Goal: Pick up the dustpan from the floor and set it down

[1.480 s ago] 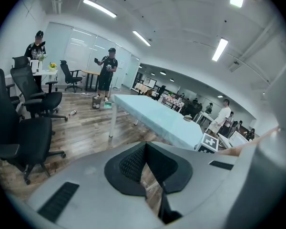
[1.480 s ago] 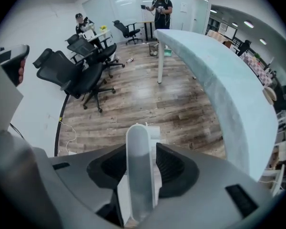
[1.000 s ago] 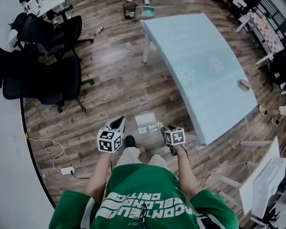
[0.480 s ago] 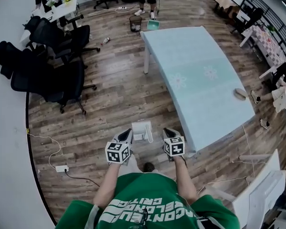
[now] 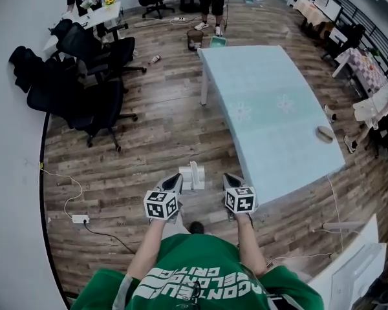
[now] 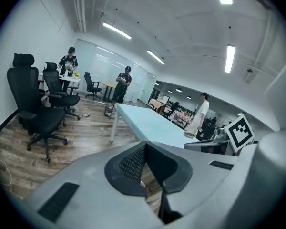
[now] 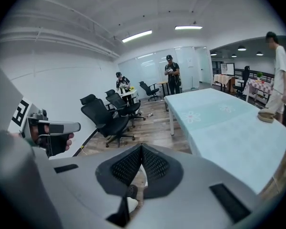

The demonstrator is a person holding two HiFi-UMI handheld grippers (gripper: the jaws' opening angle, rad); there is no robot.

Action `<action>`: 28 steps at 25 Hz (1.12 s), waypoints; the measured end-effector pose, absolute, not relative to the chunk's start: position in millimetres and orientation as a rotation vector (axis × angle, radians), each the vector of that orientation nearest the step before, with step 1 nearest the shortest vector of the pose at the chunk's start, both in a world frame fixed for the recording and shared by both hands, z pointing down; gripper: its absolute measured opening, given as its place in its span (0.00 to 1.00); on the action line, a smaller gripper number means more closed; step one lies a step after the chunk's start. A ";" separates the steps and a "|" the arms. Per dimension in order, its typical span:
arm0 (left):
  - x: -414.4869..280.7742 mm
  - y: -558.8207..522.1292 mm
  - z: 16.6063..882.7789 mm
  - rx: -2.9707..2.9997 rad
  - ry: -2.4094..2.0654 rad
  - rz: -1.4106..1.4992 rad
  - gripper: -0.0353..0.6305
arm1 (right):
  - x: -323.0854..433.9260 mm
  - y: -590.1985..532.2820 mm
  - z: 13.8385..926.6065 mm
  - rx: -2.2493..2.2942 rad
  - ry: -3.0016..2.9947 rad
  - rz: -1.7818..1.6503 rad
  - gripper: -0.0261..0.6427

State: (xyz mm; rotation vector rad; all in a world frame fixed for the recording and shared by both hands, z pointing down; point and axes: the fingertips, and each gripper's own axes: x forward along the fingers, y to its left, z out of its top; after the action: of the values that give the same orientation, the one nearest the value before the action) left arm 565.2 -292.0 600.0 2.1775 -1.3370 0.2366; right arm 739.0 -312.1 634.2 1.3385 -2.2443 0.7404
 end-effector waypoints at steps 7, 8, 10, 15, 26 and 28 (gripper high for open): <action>574.4 -262.2 591.9 2.177 -1.367 0.259 0.05 | 746.1 -291.9 631.2 1.306 -2.283 0.754 0.05; 573.4 -258.2 591.2 2.175 -1.374 0.264 0.05 | 745.5 -289.8 630.6 1.303 -2.290 0.756 0.05; 570.6 -250.0 590.4 2.171 -1.387 0.271 0.05 | 743.4 -285.7 629.0 1.299 -2.302 0.756 0.05; 559.3 -232.0 591.4 2.139 -1.421 0.271 0.05 | 734.9 -272.4 627.8 1.272 -2.315 0.730 0.05; 546.7 -214.9 590.8 2.118 -1.442 0.241 0.05 | 730.8 -243.7 621.0 1.246 -2.334 0.677 0.05; 547.3 -211.9 590.8 2.115 -1.444 0.235 0.05 | 734.5 -241.4 621.8 1.258 -2.330 0.681 0.05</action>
State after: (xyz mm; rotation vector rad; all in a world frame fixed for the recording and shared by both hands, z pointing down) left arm 547.3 -211.9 590.8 2.1151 -1.4444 0.2347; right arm 734.5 -241.4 621.8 1.2576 -2.3303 0.6808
